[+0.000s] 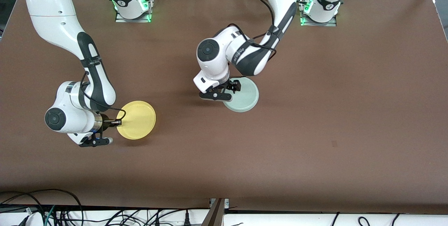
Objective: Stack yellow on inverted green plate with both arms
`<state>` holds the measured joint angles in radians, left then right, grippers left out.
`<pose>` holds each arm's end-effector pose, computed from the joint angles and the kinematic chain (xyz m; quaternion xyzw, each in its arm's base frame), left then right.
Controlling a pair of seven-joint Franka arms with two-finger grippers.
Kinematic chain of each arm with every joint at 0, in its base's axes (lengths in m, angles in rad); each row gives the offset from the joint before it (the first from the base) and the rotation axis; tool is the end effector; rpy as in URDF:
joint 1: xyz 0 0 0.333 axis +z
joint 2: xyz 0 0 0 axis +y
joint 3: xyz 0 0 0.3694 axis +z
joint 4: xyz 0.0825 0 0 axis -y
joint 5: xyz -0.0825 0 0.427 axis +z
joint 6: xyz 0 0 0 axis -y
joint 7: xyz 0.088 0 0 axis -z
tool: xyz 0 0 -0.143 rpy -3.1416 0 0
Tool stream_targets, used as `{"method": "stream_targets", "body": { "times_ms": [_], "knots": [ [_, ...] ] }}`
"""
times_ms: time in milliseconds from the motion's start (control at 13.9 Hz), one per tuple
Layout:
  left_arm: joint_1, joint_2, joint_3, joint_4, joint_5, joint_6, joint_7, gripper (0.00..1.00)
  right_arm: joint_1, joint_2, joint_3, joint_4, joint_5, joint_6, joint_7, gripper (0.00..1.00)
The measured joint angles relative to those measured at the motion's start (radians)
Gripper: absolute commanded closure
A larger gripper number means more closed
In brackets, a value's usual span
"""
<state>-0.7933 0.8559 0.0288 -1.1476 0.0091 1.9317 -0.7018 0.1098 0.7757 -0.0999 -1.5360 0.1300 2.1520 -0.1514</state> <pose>0.5971 -0.5806 0.2600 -0.9985 0.0376 0.0164 0.0352 0.7529 0.0259 0.1586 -0.9955 -0.0520 0.0759 0.0208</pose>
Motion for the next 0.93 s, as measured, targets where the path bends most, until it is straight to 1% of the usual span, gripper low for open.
{"method": "stream_targets", "body": {
  "times_ms": [72, 144, 287, 359, 575, 718, 934],
  "knots": [
    [0.023, -0.003, 0.002, 0.008, -0.003, 0.002, 0.000, 0.00, 0.000, 0.002, 0.000, 0.000, 0.000, 0.000, 0.000, 1.00],
    [0.050, -0.012, 0.005, 0.019, -0.003, -0.016, 0.000, 0.00, 0.001, 0.000, 0.000, 0.001, 0.003, -0.001, 0.005, 1.00],
    [0.131, -0.055, 0.009, 0.037, -0.003, -0.104, 0.020, 0.00, 0.001, -0.002, 0.002, 0.003, 0.006, -0.002, 0.045, 1.00],
    [0.179, -0.087, 0.011, 0.042, -0.003, -0.159, 0.077, 0.00, 0.001, -0.006, 0.005, 0.006, 0.008, -0.004, 0.069, 1.00],
    [0.338, -0.184, 0.014, 0.044, -0.003, -0.290, 0.392, 0.00, 0.009, -0.013, 0.033, 0.040, 0.013, 0.000, 0.200, 1.00],
    [0.428, -0.237, 0.013, 0.043, -0.003, -0.343, 0.518, 0.00, 0.016, -0.034, 0.086, 0.065, 0.013, 0.000, 0.349, 1.00],
    [0.488, -0.341, 0.014, 0.005, 0.005, -0.416, 0.572, 0.00, 0.026, -0.087, 0.203, 0.071, 0.013, -0.001, 0.575, 1.00]
  ]
}}
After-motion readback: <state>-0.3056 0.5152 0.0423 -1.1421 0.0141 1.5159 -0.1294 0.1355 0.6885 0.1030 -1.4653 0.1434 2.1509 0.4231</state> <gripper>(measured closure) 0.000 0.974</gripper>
